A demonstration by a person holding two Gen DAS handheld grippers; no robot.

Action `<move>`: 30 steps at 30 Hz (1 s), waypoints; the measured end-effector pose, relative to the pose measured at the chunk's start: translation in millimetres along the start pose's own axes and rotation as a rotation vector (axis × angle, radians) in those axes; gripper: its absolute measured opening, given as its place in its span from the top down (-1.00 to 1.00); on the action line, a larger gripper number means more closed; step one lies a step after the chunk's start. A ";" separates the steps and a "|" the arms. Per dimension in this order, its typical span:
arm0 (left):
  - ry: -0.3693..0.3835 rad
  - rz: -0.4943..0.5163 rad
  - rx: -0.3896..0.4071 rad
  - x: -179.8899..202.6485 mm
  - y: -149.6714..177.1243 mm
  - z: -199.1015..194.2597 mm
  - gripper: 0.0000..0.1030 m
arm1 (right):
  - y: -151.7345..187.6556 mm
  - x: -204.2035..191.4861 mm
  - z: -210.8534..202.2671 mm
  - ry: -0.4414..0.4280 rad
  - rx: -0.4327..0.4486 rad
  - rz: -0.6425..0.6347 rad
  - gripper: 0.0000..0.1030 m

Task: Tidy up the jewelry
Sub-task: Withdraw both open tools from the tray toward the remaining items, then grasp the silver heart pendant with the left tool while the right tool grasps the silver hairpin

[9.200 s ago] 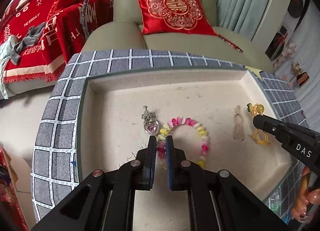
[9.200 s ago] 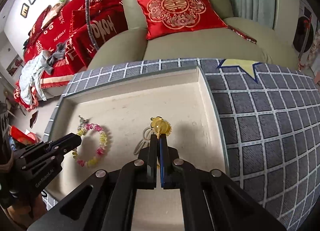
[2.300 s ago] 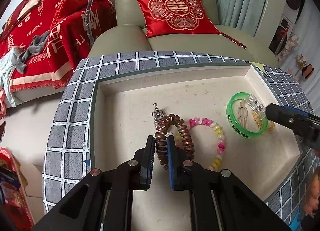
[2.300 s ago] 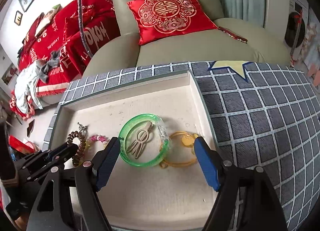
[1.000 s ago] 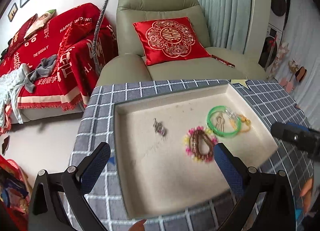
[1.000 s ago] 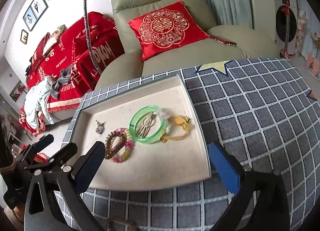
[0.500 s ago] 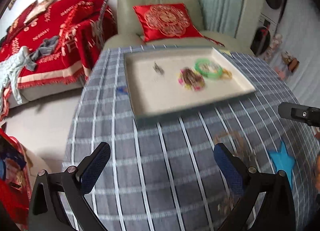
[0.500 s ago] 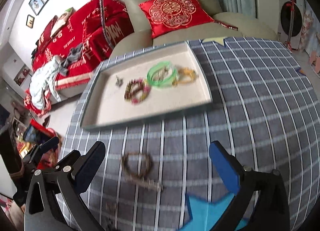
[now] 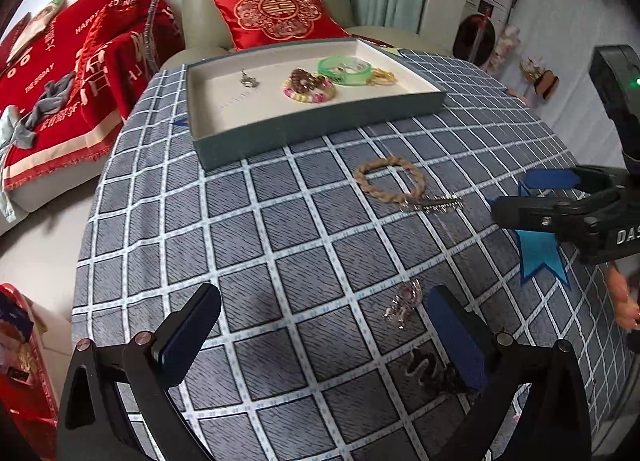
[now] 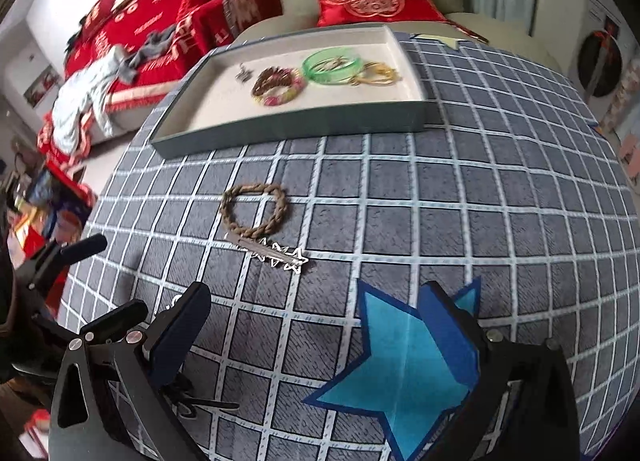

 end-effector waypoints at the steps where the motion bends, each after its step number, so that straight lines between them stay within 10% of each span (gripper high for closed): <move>1: 0.000 0.002 -0.003 1.2 0.1 1.0 -1.00 | -0.3 -1.3 2.7 0.003 -0.005 -0.014 -1.00; 12: 0.012 0.045 -0.039 8.3 0.1 16.9 -1.00 | -8.9 -17.7 32.4 -0.024 -0.057 -0.119 -0.71; 23: 0.009 0.104 -0.065 21.0 -0.4 27.2 -0.97 | -18.3 -39.9 52.6 -0.035 -0.133 -0.222 0.02; 30: 0.014 0.146 -0.050 28.1 0.6 22.0 -0.54 | -16.8 -51.0 55.0 0.002 -0.155 -0.282 0.31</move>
Point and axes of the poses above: each gripper's, at about its wrist camera, not at the fingertips, and z roughly the way its jaws point, x to its right, y to its underside, the point moved 2 cm from there along z, roughly the way its jaws point, and after that the axes turned 7 degrees about -y, right-handed, at the moved point
